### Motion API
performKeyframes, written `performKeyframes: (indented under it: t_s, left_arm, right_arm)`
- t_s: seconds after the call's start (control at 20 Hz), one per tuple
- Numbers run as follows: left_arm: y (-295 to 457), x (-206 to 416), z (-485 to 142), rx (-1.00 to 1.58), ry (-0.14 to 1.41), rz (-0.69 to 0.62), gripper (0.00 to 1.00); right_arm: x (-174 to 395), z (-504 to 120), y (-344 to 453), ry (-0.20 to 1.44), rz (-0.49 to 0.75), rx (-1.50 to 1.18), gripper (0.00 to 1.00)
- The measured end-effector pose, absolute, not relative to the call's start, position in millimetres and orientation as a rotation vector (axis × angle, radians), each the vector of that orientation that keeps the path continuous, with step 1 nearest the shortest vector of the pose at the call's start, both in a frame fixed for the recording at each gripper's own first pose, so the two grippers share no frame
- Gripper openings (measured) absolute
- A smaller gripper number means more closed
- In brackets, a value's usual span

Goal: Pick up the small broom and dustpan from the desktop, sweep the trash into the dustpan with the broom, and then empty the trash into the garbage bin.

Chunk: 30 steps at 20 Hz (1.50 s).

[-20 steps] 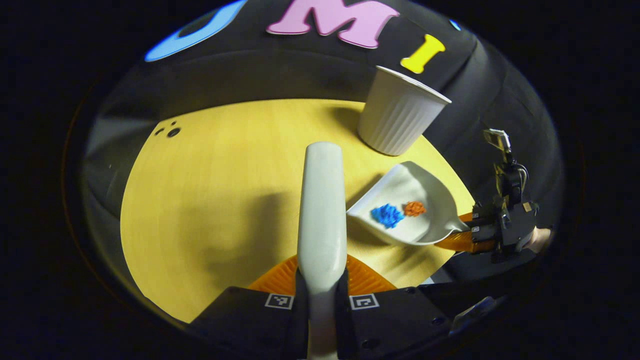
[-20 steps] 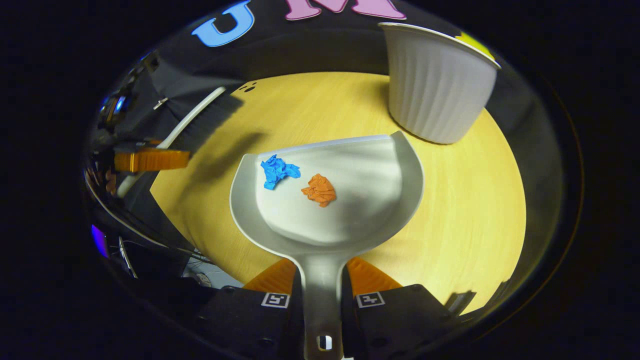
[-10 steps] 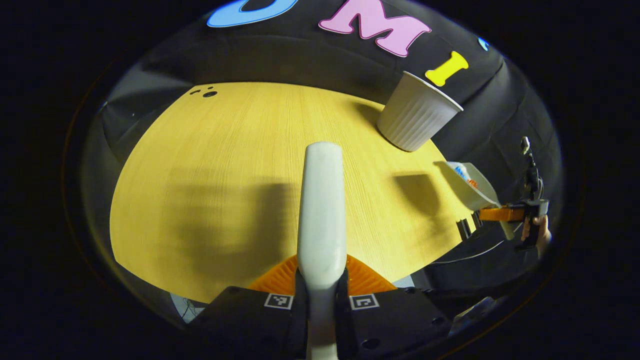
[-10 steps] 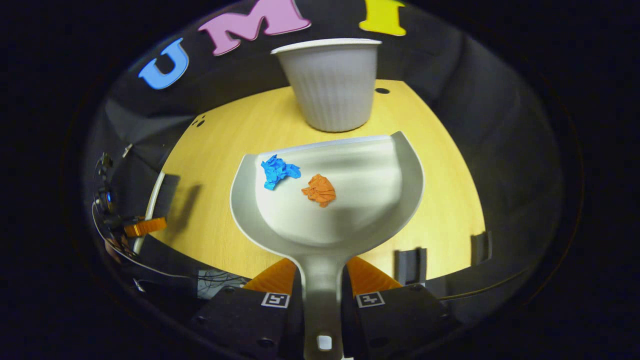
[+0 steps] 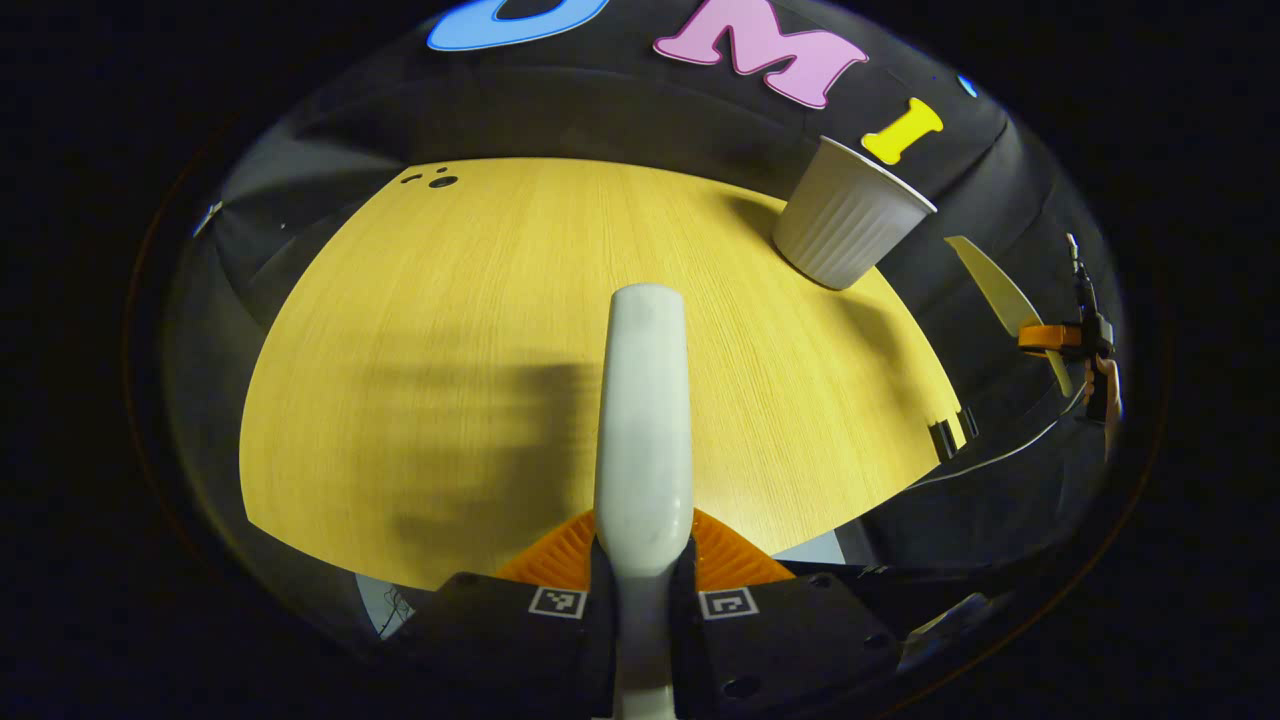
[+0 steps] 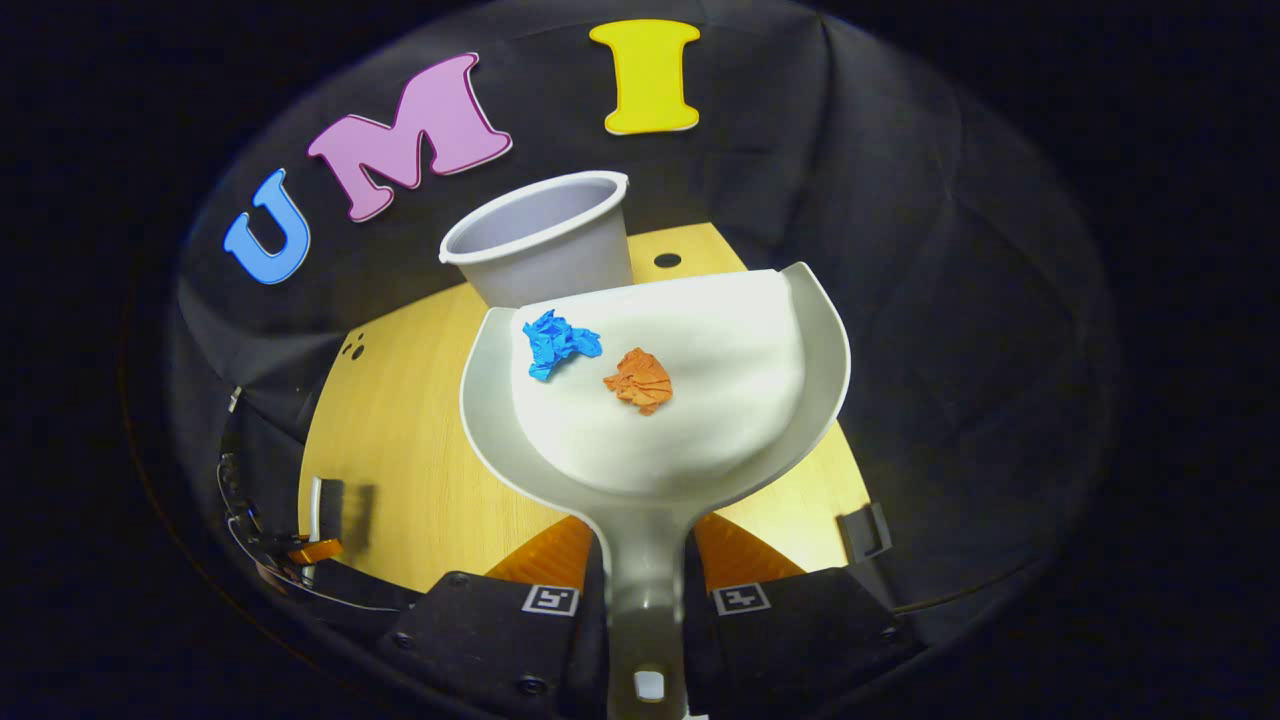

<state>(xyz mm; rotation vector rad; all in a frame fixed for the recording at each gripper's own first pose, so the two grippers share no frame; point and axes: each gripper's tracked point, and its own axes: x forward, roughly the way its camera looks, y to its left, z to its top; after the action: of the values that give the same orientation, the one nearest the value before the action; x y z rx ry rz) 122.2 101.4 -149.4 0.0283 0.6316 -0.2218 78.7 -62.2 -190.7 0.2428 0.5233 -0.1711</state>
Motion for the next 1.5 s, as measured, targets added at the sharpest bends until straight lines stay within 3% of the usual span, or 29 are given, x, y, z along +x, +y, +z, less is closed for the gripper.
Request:
performKeyframes:
  t_s: [0.15, 0.2, 0.4, 0.45, 0.5, 0.65, 0.75, 0.95, 1.0, 1.05, 1.25, 1.3, 1.35, 1.5]
  left_arm:
    - [111.0, 119.5, -148.9, 0.021, 0.634, -0.210, 0.27]
    - [115.6, 119.4, -149.5, 0.019, 0.635, -0.204, 0.27]
    - [125.8, 116.5, -149.5, -0.035, 0.646, -0.185, 0.27]
    - [126.2, 114.8, -149.6, -0.063, 0.655, -0.186, 0.27]
    - [127.9, 113.8, -148.4, -0.088, 0.659, -0.183, 0.27]
    - [133.8, 115.5, -140.7, -0.126, 0.650, -0.159, 0.27]
    - [139.7, 116.5, -136.8, -0.135, 0.639, -0.142, 0.27]
    - [144.8, 120.8, -126.0, -0.140, 0.615, -0.121, 0.27]
    - [144.7, 121.2, -125.0, -0.145, 0.608, -0.118, 0.27]
    - [144.6, 122.0, -123.2, -0.152, 0.604, -0.115, 0.27]
    - [144.6, 119.6, -127.9, -0.160, 0.612, -0.106, 0.27]
    - [144.1, 119.1, -129.0, -0.161, 0.615, -0.106, 0.27]
    - [144.8, 118.7, -129.2, -0.163, 0.616, -0.104, 0.27]
    - [145.3, 119.1, -130.3, -0.168, 0.617, -0.097, 0.27]
  right_arm:
    - [82.1, -196.0, -64.7, 0.478, -0.161, 0.227, 0.38]
    - [81.1, -196.6, -65.7, 0.471, -0.160, 0.212, 0.34]
    - [83.2, -195.9, -65.0, 0.448, -0.120, 0.248, 0.34]
    - [84.3, -197.8, -69.4, 0.444, -0.118, 0.229, 0.38]
    - [85.9, -198.1, -75.3, 0.446, -0.126, 0.200, 0.29]
    - [86.0, -196.9, -73.9, 0.450, -0.140, 0.148, 0.38]
    - [87.8, -197.6, -78.8, 0.453, -0.155, 0.114, 0.33]
    - [82.0, -187.2, -79.6, 0.484, -0.205, -0.012, 0.34]
    - [80.3, -184.1, -81.3, 0.489, -0.210, -0.039, 0.29]
    - [81.1, -184.8, -84.4, 0.496, -0.217, -0.080, 0.33]
    - [83.8, -194.7, -94.1, 0.523, -0.249, -0.262, 0.34]
    - [83.9, -193.4, -95.5, 0.524, -0.260, -0.296, 0.29]
    - [84.3, -192.8, -97.2, 0.523, -0.271, -0.342, 0.34]
    - [83.4, -187.2, -102.0, 0.525, -0.288, -0.560, 0.34]
